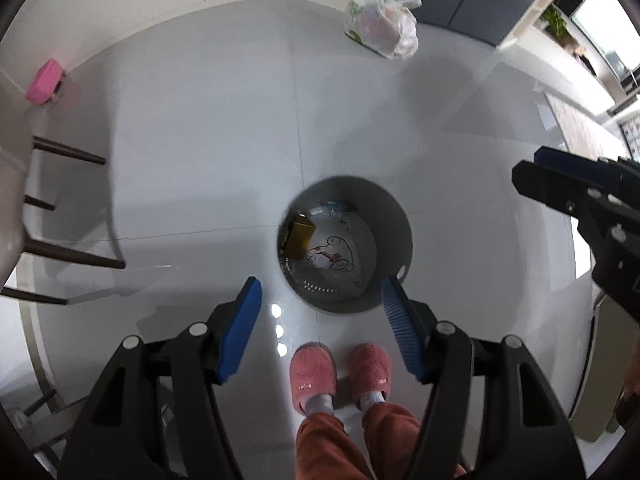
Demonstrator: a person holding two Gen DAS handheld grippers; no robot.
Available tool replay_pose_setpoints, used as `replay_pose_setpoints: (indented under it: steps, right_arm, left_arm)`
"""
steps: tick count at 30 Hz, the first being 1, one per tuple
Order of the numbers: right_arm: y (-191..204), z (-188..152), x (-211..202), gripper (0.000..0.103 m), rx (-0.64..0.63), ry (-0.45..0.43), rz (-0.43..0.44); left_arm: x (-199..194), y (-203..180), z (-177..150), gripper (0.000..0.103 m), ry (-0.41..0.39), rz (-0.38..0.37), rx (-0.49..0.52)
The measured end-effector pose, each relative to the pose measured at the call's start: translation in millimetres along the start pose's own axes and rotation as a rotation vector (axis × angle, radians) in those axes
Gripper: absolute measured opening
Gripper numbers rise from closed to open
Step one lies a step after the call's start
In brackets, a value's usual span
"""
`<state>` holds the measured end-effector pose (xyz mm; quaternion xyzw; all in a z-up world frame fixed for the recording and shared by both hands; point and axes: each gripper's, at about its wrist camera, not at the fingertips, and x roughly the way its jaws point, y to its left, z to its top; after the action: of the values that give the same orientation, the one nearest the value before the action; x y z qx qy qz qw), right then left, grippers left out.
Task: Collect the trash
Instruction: 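Carry the gold box and white tray to the bin and release them, then move both open tools back over the table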
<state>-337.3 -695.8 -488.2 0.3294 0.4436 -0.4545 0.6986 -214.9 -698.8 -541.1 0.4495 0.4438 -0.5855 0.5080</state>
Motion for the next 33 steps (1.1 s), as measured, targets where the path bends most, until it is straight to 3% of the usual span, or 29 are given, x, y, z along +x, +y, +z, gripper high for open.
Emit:
replay_pose_setpoints:
  steps: [4,8,13,15,24,30,33]
  right_arm:
    - [25.1,18.1,-53.9,0.036,-0.062,-0.033,0.008]
    - [60.9,36.9,-111.9,0.036,-0.146,-0.072,0.024]
    - [118.8,53.0,-177.5,0.041,-0.275,-0.121,0.096]
    - [148.7,55.7,-199.9,0.047,-0.356,-0.142,0.130]
    - [277.1,37.5,-261.3,0.048,-0.730,-0.172,0.349]
    - [366.3,5.0,-290.2,0.048,-0.974,-0.156,0.504]
    - [416.8,-21.2,-308.0,0.048,-1.088,-0.159,0.566]
  left_arm:
    - [-70.9,14.5,-4.7,0.063,-0.047,0.031,-0.041]
    - [-140.8,37.4,-17.5,0.066,-0.092,0.046,-0.118]
    - [-228.2,76.1,-53.7,0.071,-0.174,0.088,-0.247]
    - [-257.0,89.5,-75.0,0.071,-0.197,0.123,-0.310]
    - [-355.9,145.4,-189.6,0.071,-0.269,0.279,-0.697]
    - [-405.7,171.8,-295.1,0.071,-0.302,0.403,-0.985]
    - [-419.6,185.2,-344.4,0.071,-0.309,0.430,-1.115]
